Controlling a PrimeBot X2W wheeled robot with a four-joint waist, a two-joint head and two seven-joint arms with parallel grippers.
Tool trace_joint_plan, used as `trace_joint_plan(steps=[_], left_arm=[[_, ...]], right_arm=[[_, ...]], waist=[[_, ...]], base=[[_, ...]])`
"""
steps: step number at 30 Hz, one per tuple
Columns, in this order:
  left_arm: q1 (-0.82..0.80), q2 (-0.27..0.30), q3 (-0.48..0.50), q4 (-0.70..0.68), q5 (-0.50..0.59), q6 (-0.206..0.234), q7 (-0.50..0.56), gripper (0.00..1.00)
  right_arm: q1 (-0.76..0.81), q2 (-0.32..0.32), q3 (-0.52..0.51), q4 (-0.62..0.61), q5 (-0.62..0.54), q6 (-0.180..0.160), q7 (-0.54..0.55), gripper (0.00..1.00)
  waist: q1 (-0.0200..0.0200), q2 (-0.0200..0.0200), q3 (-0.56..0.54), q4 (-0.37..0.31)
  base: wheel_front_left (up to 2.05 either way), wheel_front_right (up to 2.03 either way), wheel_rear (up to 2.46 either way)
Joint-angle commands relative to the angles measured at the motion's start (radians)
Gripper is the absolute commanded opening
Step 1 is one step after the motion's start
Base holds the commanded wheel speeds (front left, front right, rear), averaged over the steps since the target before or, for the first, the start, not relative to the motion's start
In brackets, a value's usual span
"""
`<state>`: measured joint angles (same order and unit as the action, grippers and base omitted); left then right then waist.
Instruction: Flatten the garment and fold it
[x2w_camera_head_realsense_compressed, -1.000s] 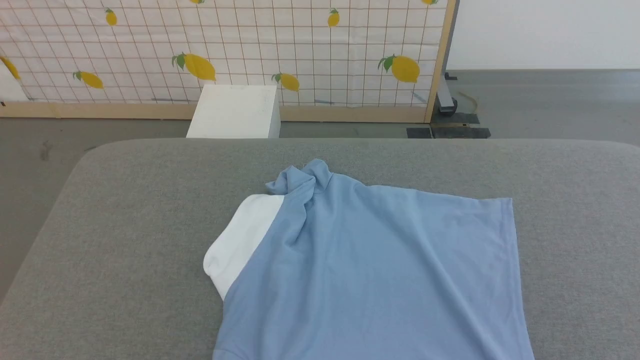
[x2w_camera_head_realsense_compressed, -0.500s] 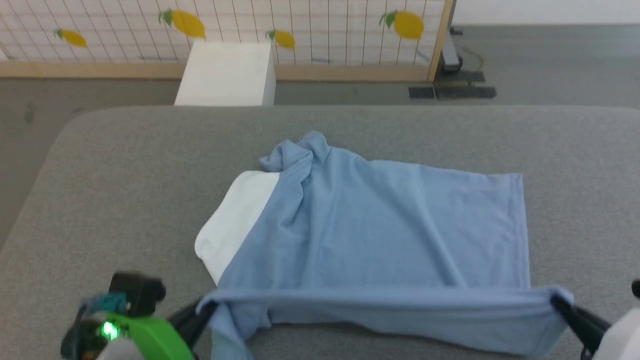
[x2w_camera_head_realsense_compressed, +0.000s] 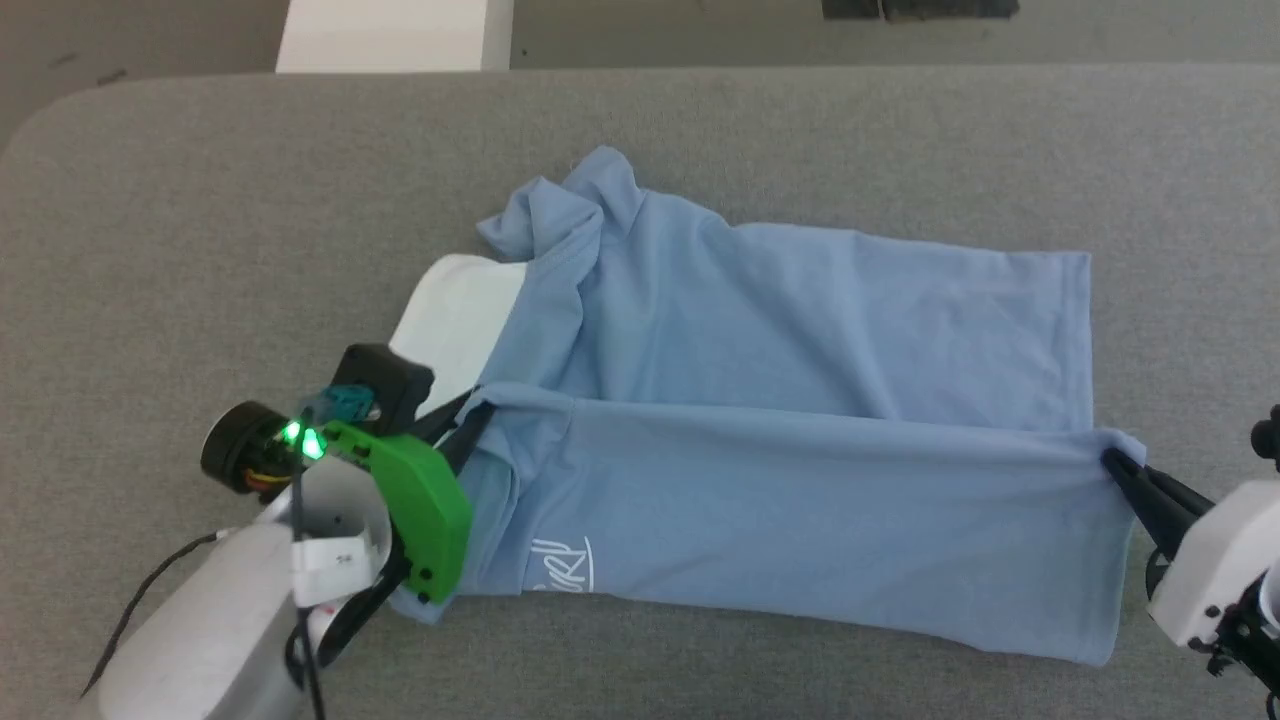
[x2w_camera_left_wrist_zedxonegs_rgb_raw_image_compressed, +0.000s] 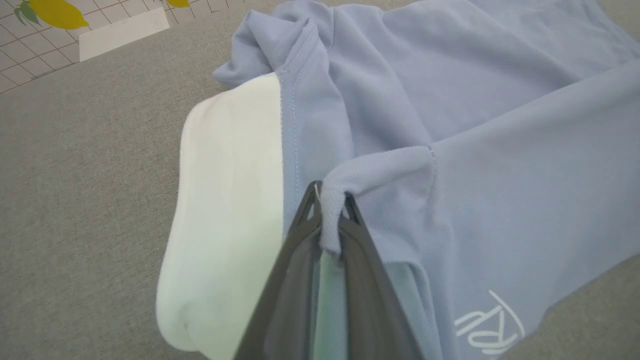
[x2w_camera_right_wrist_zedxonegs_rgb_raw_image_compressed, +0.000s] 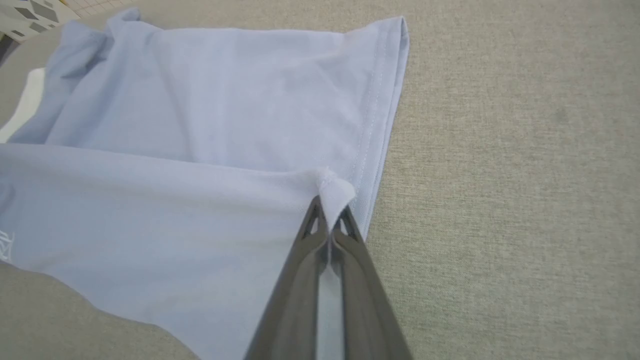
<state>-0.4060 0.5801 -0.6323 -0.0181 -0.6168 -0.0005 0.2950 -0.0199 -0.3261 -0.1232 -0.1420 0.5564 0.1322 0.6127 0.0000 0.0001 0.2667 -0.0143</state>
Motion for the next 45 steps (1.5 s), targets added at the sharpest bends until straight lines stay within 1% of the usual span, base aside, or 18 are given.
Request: trace_joint_plan(steps=[1, 4, 11, 13, 14, 15, 16, 17, 18, 22, 26, 29, 32, 34, 36, 38, 42, 45], left_arm=[[-0.033, -0.019, -0.008, 0.037, 0.022, -0.010, -0.022, 0.00], [-0.059, -0.052, -0.026, 0.115, 0.029, -0.026, -0.039, 0.00], [-0.096, -0.099, -0.057, 0.267, 0.008, -0.052, 0.000, 0.00], [-0.103, -0.110, -0.056, 0.285, -0.002, -0.054, -0.001, 0.00], [-0.105, -0.115, -0.054, 0.290, -0.006, -0.054, -0.004, 0.06], [-0.108, -0.129, -0.049, 0.305, -0.019, -0.054, -0.012, 0.28], [-0.108, -0.132, -0.046, 0.308, -0.023, -0.053, -0.016, 0.38], [-0.105, -0.135, -0.042, 0.310, -0.030, -0.051, -0.020, 0.51], [-0.103, -0.138, -0.036, 0.308, -0.037, -0.049, -0.026, 0.99], [-0.075, -0.140, -0.005, 0.277, -0.071, -0.038, -0.061, 1.00], [-0.023, -0.127, 0.031, 0.211, -0.096, -0.019, -0.115, 1.00], [0.039, -0.117, 0.071, 0.137, -0.114, 0.018, -0.171, 1.00], [0.098, -0.109, 0.108, 0.066, -0.109, 0.061, -0.242, 1.00], [0.136, -0.103, 0.131, 0.021, -0.083, 0.102, -0.302, 1.00], [0.177, -0.103, 0.154, -0.017, -0.054, 0.144, -0.373, 1.00], [0.217, -0.112, 0.170, -0.045, -0.039, 0.173, -0.434, 1.00], [0.295, -0.135, 0.197, -0.080, -0.008, 0.211, -0.527, 1.00], [0.344, -0.155, 0.219, -0.091, 0.045, 0.236, -0.551, 1.00]], right_arm=[[-0.028, -0.008, 0.015, 0.022, -0.007, -0.002, -0.013, 0.00], [-0.055, -0.015, 0.054, 0.075, -0.009, -0.002, -0.023, 0.00], [-0.121, -0.021, 0.132, 0.201, -0.002, -0.002, -0.030, 0.00], [-0.137, -0.023, 0.148, 0.227, 0.001, -0.002, -0.029, 0.14], [-0.143, -0.023, 0.153, 0.237, 0.003, -0.002, -0.031, 0.19], [-0.160, -0.023, 0.164, 0.270, 0.015, -0.002, -0.040, 0.38], [-0.162, -0.022, 0.166, 0.278, 0.019, -0.002, -0.040, 0.49], [-0.164, -0.021, 0.167, 0.284, 0.024, -0.002, -0.039, 0.92], [-0.164, -0.020, 0.168, 0.286, 0.030, -0.002, -0.035, 1.00], [-0.154, -0.017, 0.151, 0.253, 0.066, -0.002, -0.027, 1.00], [-0.111, -0.018, 0.117, 0.168, 0.085, -0.002, -0.023, 1.00], [-0.071, -0.006, 0.072, 0.088, 0.069, -0.002, -0.057, 1.00], [-0.033, 0.016, 0.023, 0.015, 0.024, -0.002, -0.117, 1.00], [-0.009, 0.039, -0.007, -0.025, -0.024, -0.002, -0.172, 1.00], [0.019, 0.062, -0.022, -0.055, -0.087, -0.002, -0.227, 1.00], [0.044, 0.091, -0.028, -0.071, -0.138, -0.002, -0.275, 1.00], [0.092, 0.150, -0.024, -0.082, -0.223, -0.002, -0.373, 1.00], [0.122, 0.190, -0.040, -0.076, -0.306, -0.002, -0.459, 1.00]], waist=[[0.0000, -0.0001, 0.045, -0.011], [0.0000, -0.0001, 0.058, -0.014], [0.0000, -0.0001, 0.086, -0.013], [0.0000, -0.0001, 0.091, -0.012], [0.0000, -0.0001, 0.092, -0.012], [0.0000, -0.0001, 0.096, -0.009], [0.0000, -0.0001, 0.096, -0.009], [0.0000, -0.0001, 0.093, -0.008], [0.0000, -0.0001, 0.090, -0.008], [0.0000, -0.0001, 0.063, -0.008], [0.0000, -0.0001, 0.018, -0.005], [0.0000, -0.0001, -0.021, -0.002], [0.0000, -0.0001, -0.052, 0.004], [0.0000, -0.0001, -0.071, 0.007], [0.0000, -0.0001, -0.092, 0.011], [0.0000, -0.0001, -0.108, 0.014], [0.0000, -0.0001, -0.137, 0.017], [0.0000, -0.0001, -0.154, 0.019]], base=[[0.00, 0.00, 0.00], [0.00, 0.00, 0.00], [0.00, 0.00, 0.00], [0.00, 0.00, 0.00], [0.00, 0.00, 0.00], [0.00, 0.00, 0.00], [0.00, 0.00, 0.00], [0.00, 0.00, 0.00], [0.00, 0.00, 0.00], [0.00, 0.00, 0.00], [0.00, 0.00, 0.00], [0.00, 0.00, 0.00], [0.00, 0.00, 0.00], [0.00, 0.00, 0.00], [0.00, 0.00, 0.00], [0.00, 0.00, 0.00], [0.00, 0.00, 0.00], [0.00, 0.00, 0.00]])
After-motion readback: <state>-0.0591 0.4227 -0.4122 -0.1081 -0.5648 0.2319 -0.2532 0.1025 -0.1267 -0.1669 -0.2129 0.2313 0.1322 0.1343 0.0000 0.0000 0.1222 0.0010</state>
